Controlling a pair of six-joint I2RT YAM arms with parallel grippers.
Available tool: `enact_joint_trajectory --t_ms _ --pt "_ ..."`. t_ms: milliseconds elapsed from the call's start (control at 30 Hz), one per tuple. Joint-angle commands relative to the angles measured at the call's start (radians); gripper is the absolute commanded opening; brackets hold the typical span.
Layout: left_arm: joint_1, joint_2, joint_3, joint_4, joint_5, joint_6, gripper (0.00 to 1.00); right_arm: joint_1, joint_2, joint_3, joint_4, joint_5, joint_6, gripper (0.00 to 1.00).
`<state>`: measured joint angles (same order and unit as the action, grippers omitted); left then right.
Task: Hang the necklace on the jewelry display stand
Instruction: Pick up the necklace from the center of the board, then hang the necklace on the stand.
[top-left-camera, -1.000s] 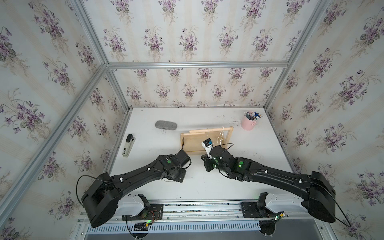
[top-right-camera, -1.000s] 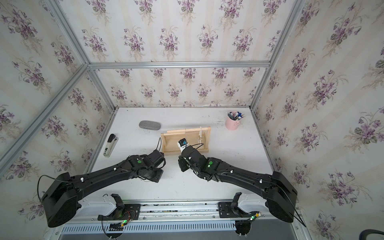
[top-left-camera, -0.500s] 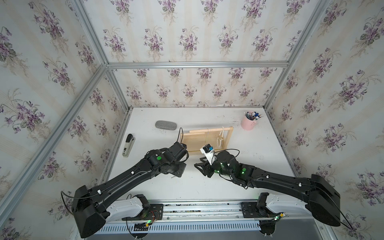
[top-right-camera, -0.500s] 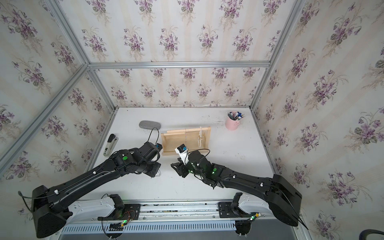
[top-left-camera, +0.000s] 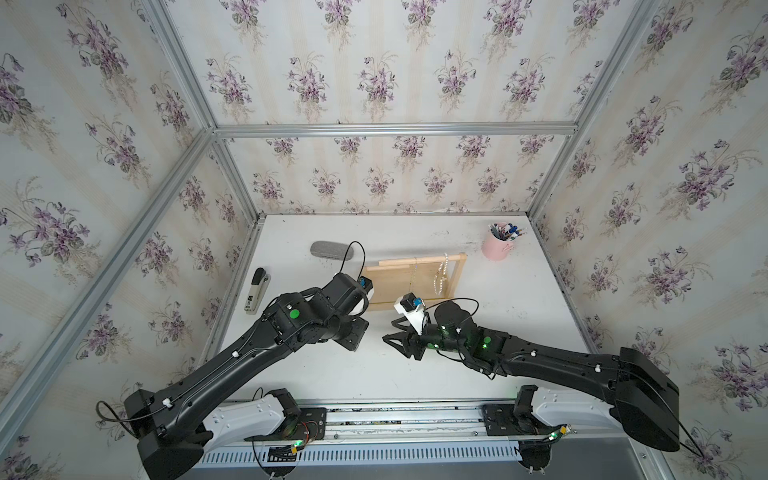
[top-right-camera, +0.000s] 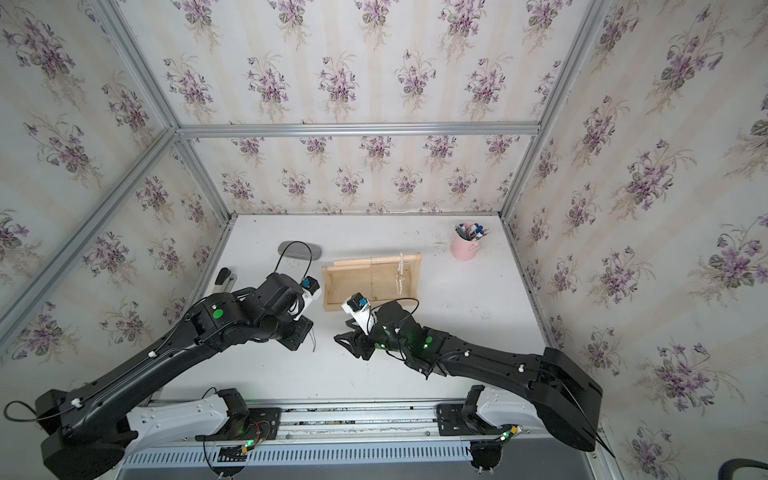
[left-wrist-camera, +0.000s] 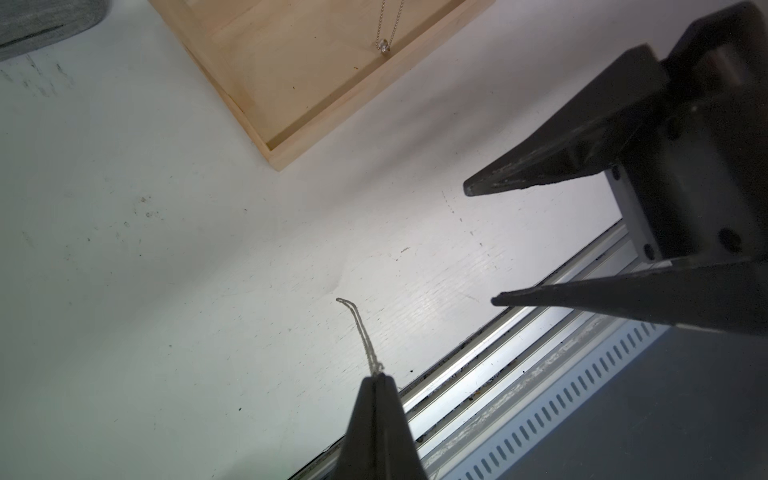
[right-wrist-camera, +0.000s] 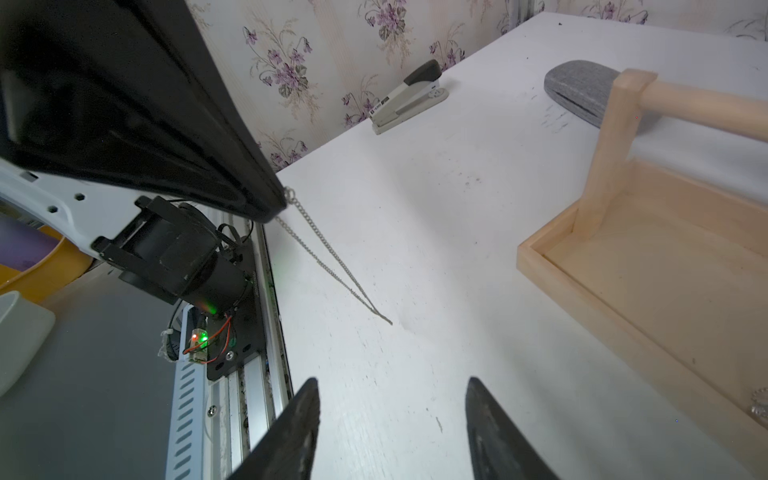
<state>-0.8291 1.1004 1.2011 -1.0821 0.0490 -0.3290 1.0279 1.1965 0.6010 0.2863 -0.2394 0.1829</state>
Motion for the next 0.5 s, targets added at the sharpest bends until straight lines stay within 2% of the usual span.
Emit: enact_joint_trajectory --t_ms 0,233,467 --pt "0.001 -0.001 0.048 -0.038 0.007 0.029 0.00 0.003 -0.029 0.021 -0.018 -0.011 -0.025 0.56" --pt "0.001 0.008 0.140 -0.050 0.055 0.075 0.00 0.003 -0.060 0.074 -0.069 0.035 -0.062 0.56" --pt "0.000 0.019 0.184 -0.049 0.110 0.094 0.00 0.009 -0.044 0.114 -0.063 -0.014 -0.065 0.55"
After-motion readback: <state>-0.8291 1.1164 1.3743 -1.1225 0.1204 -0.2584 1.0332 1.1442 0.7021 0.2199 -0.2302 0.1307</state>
